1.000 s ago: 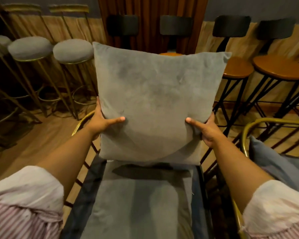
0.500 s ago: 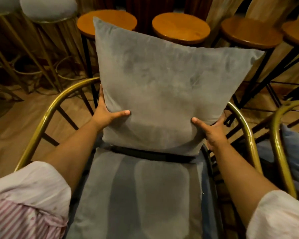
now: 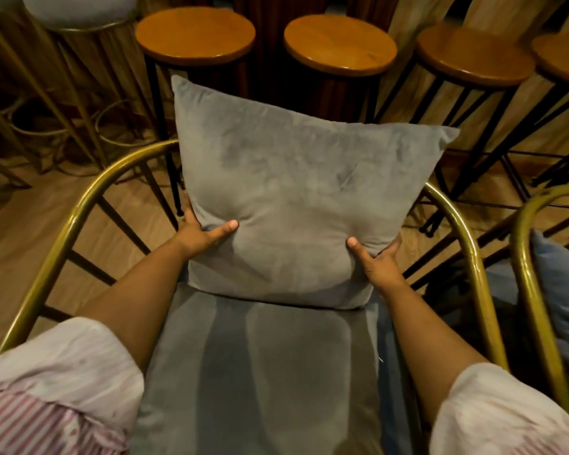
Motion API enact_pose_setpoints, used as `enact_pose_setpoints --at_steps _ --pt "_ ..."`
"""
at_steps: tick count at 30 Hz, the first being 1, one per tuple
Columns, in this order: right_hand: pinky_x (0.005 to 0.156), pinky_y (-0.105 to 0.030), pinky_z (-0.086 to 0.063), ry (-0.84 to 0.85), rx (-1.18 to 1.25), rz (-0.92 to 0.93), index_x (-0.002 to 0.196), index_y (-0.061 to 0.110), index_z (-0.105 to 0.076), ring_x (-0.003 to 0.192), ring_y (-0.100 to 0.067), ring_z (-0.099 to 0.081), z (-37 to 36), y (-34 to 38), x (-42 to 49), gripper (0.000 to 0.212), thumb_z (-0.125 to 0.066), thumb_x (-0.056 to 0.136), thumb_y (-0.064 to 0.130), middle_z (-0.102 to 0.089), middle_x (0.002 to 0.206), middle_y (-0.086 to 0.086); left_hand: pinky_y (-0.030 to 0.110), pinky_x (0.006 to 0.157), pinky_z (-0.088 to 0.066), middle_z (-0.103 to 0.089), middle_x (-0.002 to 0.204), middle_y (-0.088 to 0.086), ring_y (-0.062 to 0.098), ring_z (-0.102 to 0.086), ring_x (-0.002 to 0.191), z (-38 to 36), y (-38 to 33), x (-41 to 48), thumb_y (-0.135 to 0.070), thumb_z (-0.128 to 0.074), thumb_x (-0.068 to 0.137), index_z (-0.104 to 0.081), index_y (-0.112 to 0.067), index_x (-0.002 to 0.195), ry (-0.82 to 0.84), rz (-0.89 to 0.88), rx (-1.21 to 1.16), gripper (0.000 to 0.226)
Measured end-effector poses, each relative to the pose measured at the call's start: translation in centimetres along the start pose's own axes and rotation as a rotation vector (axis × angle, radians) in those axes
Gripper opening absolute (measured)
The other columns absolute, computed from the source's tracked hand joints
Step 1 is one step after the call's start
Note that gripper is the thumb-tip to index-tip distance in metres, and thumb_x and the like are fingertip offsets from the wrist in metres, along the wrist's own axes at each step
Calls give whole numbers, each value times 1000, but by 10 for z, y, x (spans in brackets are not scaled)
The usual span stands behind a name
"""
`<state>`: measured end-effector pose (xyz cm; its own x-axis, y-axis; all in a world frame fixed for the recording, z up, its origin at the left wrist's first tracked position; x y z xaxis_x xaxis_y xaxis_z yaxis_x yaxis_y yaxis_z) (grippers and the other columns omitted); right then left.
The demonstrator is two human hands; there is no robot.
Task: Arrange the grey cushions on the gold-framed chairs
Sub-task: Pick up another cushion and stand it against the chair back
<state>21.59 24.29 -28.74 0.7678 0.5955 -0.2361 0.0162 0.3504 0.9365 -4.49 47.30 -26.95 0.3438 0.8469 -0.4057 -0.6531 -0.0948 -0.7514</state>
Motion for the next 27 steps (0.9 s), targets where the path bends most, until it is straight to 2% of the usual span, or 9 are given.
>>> enact_pose_setpoints --at_steps 6,10,14,16,18,21,23,24,27 --pt "111 -32 -24 -2 -11 -17 149 17 4 143 -28 -25 -1 -3 7 105 -72 79 32 -16 159 -7 47 118 -24 -10 162 10 35 -21 146 3 -6 1 -56 -71 71 8 -18 152 5 116 97 119" --pt "107 -26 -27 -23 -2 30 147 11 -17 140 -28 -33 1 9 -4 90 -73 78 26 -32 153 -10 49 115 -30 -20 160 12 37 -29 143 6 -15 -18 -58 -71 69 -2 -20 153 -34 95 92 115" --pt "110 -36 -35 -11 -128 40 141 4 -35 133 -32 -42 6 24 -29 71 -68 84 28 -45 145 -15 42 111 -36 -31 156 12 36 -38 137 2 -33 -54 -41 -67 82 -11 -14 152 -16 12 75 94" --pt "106 -41 -39 52 -224 40 136 2 -44 129 -34 -47 11 35 -43 61 -63 87 33 -52 139 -17 40 107 -37 -43 148 16 36 -44 132 -4 -50 -80 -33 -63 87 -24 -10 148 34 -33 125 76" --pt "101 -39 -43 114 -268 27 127 2 -55 122 -34 -53 21 49 -61 51 -55 91 38 -59 131 -18 39 107 -37 -44 146 18 35 -44 132 -13 -71 -112 -35 -60 90 -28 -9 147 107 -70 194 71" --pt "90 -27 -47 123 -185 74 115 5 -65 110 -26 -60 49 81 -101 40 -49 95 36 -66 115 -13 37 104 -39 -46 144 19 34 -47 129 -26 -104 -166 -39 -58 90 -35 -6 144 137 -123 279 67" --pt "75 -11 -44 92 -158 108 115 5 -64 106 -19 -59 80 101 -136 36 -47 96 30 -65 107 -6 37 100 -42 -51 140 17 33 -52 124 -37 -121 -208 -41 -57 90 -44 -7 138 171 -144 298 61" --pt "68 -9 -41 84 -180 132 116 4 -63 104 -17 -57 94 109 -150 35 -46 97 27 -63 106 -6 38 99 -42 -53 139 16 33 -53 122 -44 -129 -226 -42 -57 90 -46 -7 136 197 -164 307 58" --pt "74 -20 -40 -9 -216 179 115 4 -63 105 -22 -59 150 120 -187 35 -49 96 29 -67 111 -15 37 102 -41 -55 137 16 33 -52 124 -73 -158 -283 -39 -56 91 -48 -6 133 286 -268 369 54"
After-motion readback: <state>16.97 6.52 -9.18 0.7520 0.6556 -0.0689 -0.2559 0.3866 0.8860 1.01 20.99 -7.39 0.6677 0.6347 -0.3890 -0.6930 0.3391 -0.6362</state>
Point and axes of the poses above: each hand's wrist, its own x-axis towards the middle knuckle, its own z-axis out of the back of the hand, y = z × x, the point moved 4 cm from there along x, towards the middle knuckle
